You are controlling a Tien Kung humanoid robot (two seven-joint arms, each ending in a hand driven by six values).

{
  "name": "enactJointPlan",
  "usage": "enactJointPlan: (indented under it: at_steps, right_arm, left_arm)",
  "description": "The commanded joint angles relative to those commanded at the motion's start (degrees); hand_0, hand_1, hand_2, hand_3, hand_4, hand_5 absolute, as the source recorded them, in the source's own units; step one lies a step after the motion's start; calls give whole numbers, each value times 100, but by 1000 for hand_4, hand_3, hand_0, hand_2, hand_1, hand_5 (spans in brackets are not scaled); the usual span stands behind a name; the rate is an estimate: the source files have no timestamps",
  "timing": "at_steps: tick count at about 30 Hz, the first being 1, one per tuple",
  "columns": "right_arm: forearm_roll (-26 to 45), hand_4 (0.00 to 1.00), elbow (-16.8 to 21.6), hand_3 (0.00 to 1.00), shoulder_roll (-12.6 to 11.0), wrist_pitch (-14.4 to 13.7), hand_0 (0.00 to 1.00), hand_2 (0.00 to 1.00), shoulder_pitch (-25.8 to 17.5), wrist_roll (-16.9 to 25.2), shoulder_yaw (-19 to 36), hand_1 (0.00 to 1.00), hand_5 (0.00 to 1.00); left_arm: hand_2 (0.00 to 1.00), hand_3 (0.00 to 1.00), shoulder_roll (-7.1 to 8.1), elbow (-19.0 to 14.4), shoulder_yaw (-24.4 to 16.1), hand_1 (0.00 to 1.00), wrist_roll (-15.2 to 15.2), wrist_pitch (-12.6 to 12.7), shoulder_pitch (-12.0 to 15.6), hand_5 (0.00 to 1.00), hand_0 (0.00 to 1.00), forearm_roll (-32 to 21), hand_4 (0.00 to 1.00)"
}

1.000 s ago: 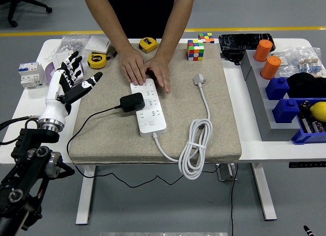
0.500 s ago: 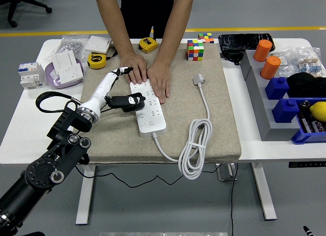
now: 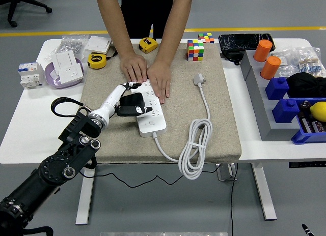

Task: Pick up the plug,place it near the board,insert it into the board,press the button

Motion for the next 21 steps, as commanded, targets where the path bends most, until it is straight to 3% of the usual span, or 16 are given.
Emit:
enactJointPlan:
  at_steps: [1, 6, 7, 12, 13, 18, 19, 21]
  right_arm:
    - [-2, 998, 0, 789, -1, 0, 960, 781, 1, 0, 2, 845, 998]
    - [-35, 998, 0, 789, -7, -5, 960, 781, -8, -9, 38, 845, 998]
    - [-45, 998, 0, 789, -7, -6, 960, 781, -9, -12, 49, 844, 998]
    - [-37, 998, 0, 789, -7, -5, 960, 781, 3, -9, 41, 844, 998]
    - [-28, 998, 0, 789, -8, -4, 960, 781, 7, -6, 31, 844, 998]
    - [-39, 998, 0, 789, -12, -4, 960, 781, 1, -9, 30, 844, 998]
    - [-39, 998, 0, 789, -12, -4, 959, 780, -2, -8, 31, 844, 998]
    - [-50, 998, 0, 789, -14, -3, 959, 780, -10, -10, 30, 844, 998]
  left_arm:
    - [762, 740, 0, 18, 4, 825, 8, 30, -10, 261, 886, 38, 998]
    - [762, 740, 0, 70, 57, 825, 111, 61, -52, 261, 886, 336, 998]
    - [700, 638, 0, 83, 65, 735, 132, 70, -61, 231, 811, 410, 998]
    - [700, 638, 0, 119, 80, 735, 252, 161, -122, 231, 811, 1011, 998]
    - [625, 591, 0, 124, 79, 682, 263, 194, -133, 215, 762, 1157, 945]
    - [625, 591, 0, 138, 32, 682, 354, 339, -161, 215, 762, 1889, 945]
    - [600, 570, 0, 137, 23, 651, 371, 353, -161, 270, 740, 2012, 911]
    - [600, 570, 0, 145, 9, 651, 414, 363, -161, 270, 740, 2297, 911]
